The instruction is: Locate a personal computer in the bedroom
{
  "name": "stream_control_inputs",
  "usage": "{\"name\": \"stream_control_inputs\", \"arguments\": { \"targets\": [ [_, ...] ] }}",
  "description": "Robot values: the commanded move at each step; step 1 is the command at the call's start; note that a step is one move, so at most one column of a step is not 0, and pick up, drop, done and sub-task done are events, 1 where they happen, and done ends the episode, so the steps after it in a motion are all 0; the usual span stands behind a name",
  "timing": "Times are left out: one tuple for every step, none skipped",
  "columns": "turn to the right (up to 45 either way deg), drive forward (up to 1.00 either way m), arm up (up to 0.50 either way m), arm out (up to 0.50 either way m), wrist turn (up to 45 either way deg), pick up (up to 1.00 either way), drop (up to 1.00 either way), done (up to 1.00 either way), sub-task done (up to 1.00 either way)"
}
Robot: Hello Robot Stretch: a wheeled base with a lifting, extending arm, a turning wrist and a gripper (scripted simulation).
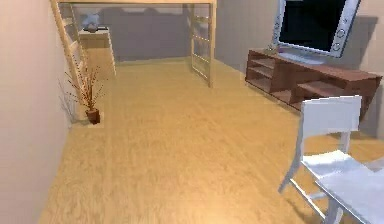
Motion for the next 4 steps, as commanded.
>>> {"name": "stream_control_inputs", "arguments": {
  "targets": [
    [9.0,0.0,0.0,0.0,0.0,0.0,0.0,0.0,0.0],
    [0.0,1.0,0.0,0.0,0.0,0.0,0.0,0.0,0.0],
    [0.0,1.0,0.0,0.0,0.0,0.0,0.0,0.0,0.0],
    [0.0,1.0,0.0,0.0,0.0,0.0,0.0,0.0,0.0]
  ]
}}
